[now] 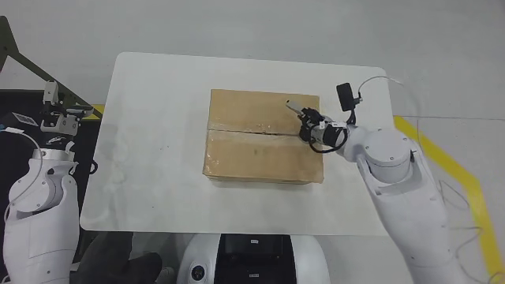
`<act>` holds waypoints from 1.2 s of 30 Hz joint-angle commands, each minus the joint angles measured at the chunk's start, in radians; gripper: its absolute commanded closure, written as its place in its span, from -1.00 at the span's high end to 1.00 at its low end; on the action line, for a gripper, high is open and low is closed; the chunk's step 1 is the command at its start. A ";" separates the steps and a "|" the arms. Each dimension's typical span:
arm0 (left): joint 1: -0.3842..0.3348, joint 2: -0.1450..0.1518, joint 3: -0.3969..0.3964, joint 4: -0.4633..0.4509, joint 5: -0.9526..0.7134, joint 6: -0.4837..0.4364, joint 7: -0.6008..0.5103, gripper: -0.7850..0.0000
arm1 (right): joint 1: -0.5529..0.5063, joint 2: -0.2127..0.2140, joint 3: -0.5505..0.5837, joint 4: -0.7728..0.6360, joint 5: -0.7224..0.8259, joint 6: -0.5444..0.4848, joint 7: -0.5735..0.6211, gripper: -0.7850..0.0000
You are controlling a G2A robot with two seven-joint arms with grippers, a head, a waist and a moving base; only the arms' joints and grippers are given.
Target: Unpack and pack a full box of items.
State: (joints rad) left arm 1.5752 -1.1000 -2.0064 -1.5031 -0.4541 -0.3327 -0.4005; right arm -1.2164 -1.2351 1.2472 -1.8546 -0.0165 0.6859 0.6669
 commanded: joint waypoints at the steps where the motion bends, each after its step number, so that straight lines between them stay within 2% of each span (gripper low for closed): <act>1: 0.000 0.000 0.000 0.000 0.000 0.000 0.000 1.00 | -0.005 0.003 0.013 -0.003 0.004 0.004 -0.003 1.00; 17: 0.000 0.000 0.000 0.000 0.000 0.000 0.000 1.00 | -0.106 0.027 0.126 -0.093 0.008 0.045 -0.050 1.00; 23: 0.000 0.000 0.000 0.000 0.000 0.000 0.000 1.00 | -0.142 0.032 0.169 -0.123 0.016 0.021 -0.096 1.00; 36: 0.000 0.000 0.000 0.000 0.000 0.000 0.000 1.00 | -0.244 0.040 0.313 -0.171 0.092 -0.106 -0.188 1.00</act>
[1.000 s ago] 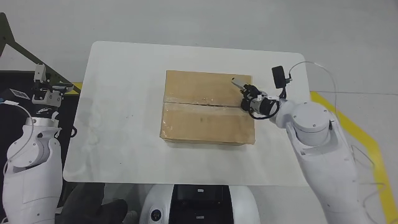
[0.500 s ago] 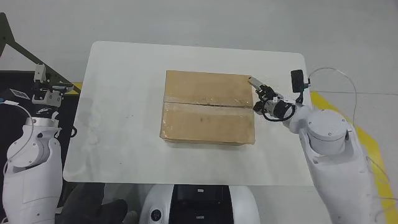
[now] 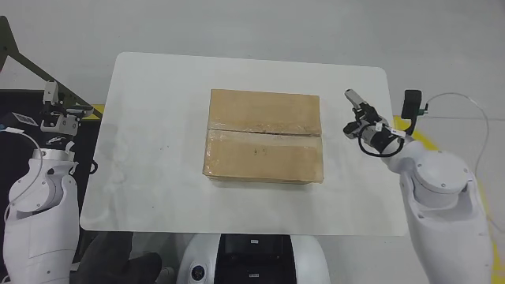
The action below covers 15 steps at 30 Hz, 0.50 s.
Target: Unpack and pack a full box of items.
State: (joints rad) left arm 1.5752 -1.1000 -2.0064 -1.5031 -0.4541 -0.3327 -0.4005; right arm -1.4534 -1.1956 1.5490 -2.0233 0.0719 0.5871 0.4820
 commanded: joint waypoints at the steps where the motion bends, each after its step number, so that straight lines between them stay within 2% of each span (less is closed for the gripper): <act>1: 0.000 0.000 0.000 0.000 0.000 0.000 0.000 1.00 | -0.015 0.001 0.024 -0.006 0.007 -0.015 -0.008 1.00; 15: 0.000 0.000 0.000 0.000 0.000 0.000 0.000 1.00 | -0.041 0.009 0.071 -0.013 0.017 -0.050 -0.002 1.00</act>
